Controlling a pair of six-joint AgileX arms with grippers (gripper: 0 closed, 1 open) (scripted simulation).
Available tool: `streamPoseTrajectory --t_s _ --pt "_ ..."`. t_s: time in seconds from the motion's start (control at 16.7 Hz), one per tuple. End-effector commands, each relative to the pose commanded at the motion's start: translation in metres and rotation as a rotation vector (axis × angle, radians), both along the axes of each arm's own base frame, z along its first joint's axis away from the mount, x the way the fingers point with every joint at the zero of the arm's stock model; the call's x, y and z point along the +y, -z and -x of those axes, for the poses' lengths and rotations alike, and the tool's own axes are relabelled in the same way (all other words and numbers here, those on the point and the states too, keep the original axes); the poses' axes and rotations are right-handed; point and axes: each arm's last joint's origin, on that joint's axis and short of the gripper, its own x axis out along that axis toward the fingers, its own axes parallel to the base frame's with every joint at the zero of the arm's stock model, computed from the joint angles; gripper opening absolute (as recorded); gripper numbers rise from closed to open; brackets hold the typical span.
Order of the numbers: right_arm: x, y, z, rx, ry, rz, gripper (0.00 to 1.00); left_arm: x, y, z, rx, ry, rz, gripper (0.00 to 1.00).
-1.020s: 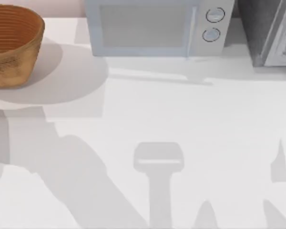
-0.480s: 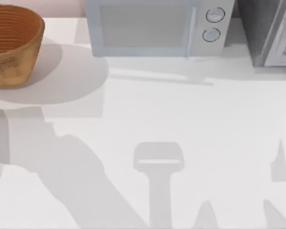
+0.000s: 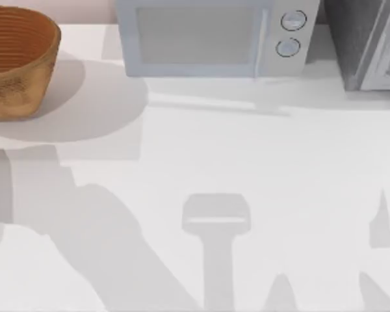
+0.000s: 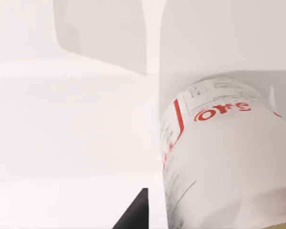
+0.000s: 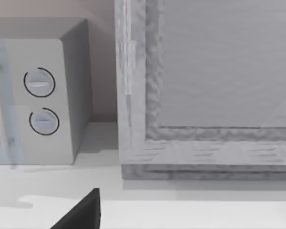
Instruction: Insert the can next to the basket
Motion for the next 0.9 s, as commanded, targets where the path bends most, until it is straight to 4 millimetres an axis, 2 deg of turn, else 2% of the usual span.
streamPoseTrajectory --t_s 0.06,0.12,0.66,0.9 --pt "0.000 0.000 0.000 0.000 0.000 0.000 1.00 0.000 0.000 0.000 0.000 0.000 0.000 0.98" --pt "0.000 0.000 0.000 0.000 0.000 0.000 1.00 0.000 0.000 0.000 0.000 0.000 0.000 1.00" --pt "0.000 0.000 0.000 0.000 0.000 0.000 1.00 0.000 -0.001 0.000 0.000 0.001 0.000 1.00" --pt "0.000 0.000 0.000 0.000 0.000 0.000 1.00 0.000 -0.016 -0.001 0.001 0.001 0.001 1.00"
